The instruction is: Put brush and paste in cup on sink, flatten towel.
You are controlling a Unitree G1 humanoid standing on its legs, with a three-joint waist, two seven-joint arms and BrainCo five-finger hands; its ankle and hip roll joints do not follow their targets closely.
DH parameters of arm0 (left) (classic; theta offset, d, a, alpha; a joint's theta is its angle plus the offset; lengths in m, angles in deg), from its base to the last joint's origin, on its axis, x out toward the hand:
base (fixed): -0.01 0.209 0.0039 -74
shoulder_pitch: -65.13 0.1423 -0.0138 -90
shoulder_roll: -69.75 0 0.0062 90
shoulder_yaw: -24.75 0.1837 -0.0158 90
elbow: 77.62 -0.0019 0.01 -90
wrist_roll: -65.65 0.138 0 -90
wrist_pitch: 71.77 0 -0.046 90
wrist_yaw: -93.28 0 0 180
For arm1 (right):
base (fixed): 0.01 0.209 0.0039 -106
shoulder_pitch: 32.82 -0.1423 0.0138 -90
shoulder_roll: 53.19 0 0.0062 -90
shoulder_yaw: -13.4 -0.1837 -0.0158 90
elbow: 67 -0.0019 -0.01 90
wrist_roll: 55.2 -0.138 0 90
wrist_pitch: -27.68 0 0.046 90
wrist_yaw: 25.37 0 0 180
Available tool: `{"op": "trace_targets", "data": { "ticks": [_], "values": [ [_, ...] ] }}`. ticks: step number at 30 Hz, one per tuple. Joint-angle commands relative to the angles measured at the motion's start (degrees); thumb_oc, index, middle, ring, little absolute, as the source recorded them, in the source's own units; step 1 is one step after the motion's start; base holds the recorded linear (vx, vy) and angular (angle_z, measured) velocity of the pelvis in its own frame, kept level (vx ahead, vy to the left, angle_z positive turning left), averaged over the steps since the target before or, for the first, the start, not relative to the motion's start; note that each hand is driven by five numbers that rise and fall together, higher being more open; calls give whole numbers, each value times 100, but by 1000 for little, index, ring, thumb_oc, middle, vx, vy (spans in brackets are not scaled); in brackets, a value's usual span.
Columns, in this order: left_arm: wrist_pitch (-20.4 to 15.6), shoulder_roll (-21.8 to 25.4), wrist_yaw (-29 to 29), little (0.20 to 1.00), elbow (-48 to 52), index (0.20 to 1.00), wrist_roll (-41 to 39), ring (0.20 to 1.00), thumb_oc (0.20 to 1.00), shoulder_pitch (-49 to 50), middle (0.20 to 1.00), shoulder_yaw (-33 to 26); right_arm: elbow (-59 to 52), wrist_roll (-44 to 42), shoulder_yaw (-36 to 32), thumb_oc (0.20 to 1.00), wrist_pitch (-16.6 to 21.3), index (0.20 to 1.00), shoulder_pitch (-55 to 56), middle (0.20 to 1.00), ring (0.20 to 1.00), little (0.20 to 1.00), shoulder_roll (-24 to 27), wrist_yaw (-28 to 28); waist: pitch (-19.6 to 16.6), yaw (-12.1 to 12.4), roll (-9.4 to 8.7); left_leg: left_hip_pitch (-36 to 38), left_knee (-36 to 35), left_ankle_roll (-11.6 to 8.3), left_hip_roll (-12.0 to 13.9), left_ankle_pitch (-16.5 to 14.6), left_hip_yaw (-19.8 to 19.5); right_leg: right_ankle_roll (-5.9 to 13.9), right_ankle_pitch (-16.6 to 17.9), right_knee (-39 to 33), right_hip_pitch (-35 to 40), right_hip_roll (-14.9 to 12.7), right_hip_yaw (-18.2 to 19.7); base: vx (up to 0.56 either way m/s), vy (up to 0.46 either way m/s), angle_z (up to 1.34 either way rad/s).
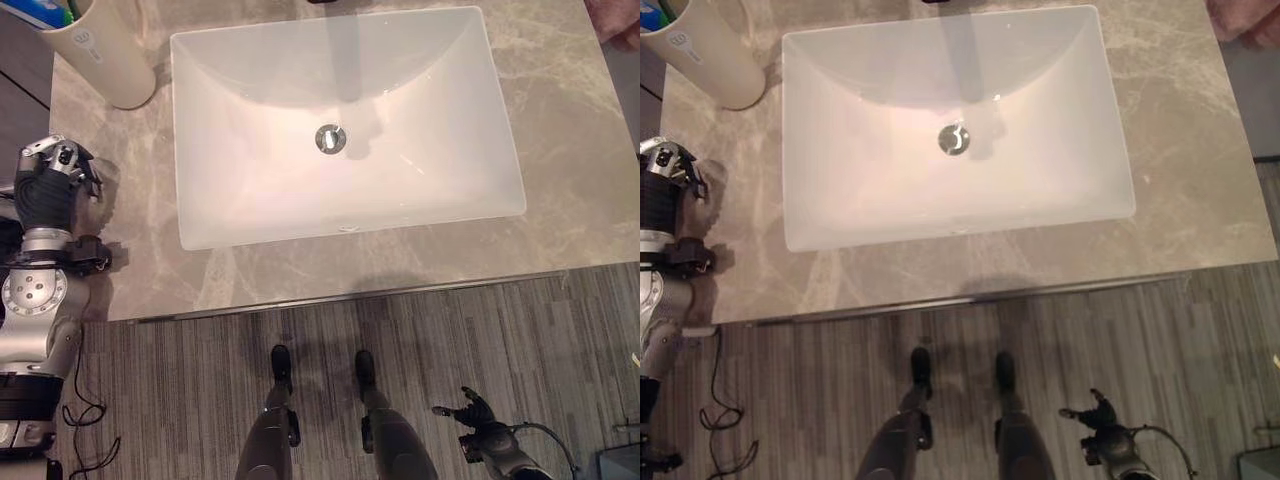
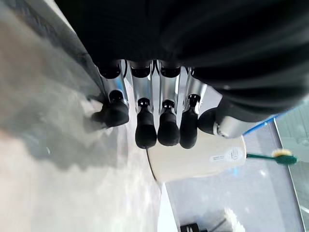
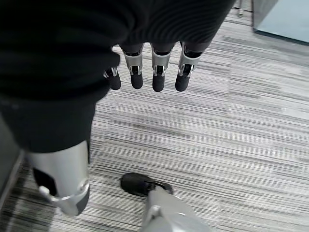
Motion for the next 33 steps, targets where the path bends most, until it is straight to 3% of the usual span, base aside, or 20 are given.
{"op": "trace_targets", "data": {
  "ticks": [1,24,33],
  "values": [
    [-111,-120,34,200,-422,200,229,200,200,-391,200,76,61,44,25,1000,-71,1000,183,1000,1000,1000,175,-39,-204,-142,-6,278,74,-312,395,-363,50,366,350,-7,-307,-610,-57,5,4,-12],
    [-159,567,-469,200,-1669,200,38,200,200,-1887,200,649,-527,-75,207,1000,38,1000,150,1000,1000,1000,302,148,-85,-288,66,-35,74,-343,402,-372,97,427,339,-7,-669,-606,82,27,-2,-6],
    [-77,895,-513,200,-2260,200,42,200,200,-2802,200,1274,-642,-168,297,1000,87,1000,93,1000,1000,1000,331,155,-64,-332,77,-247,74,-346,386,-317,14,450,387,-7,-834,-607,70,1,-1,3]
  ]
}}
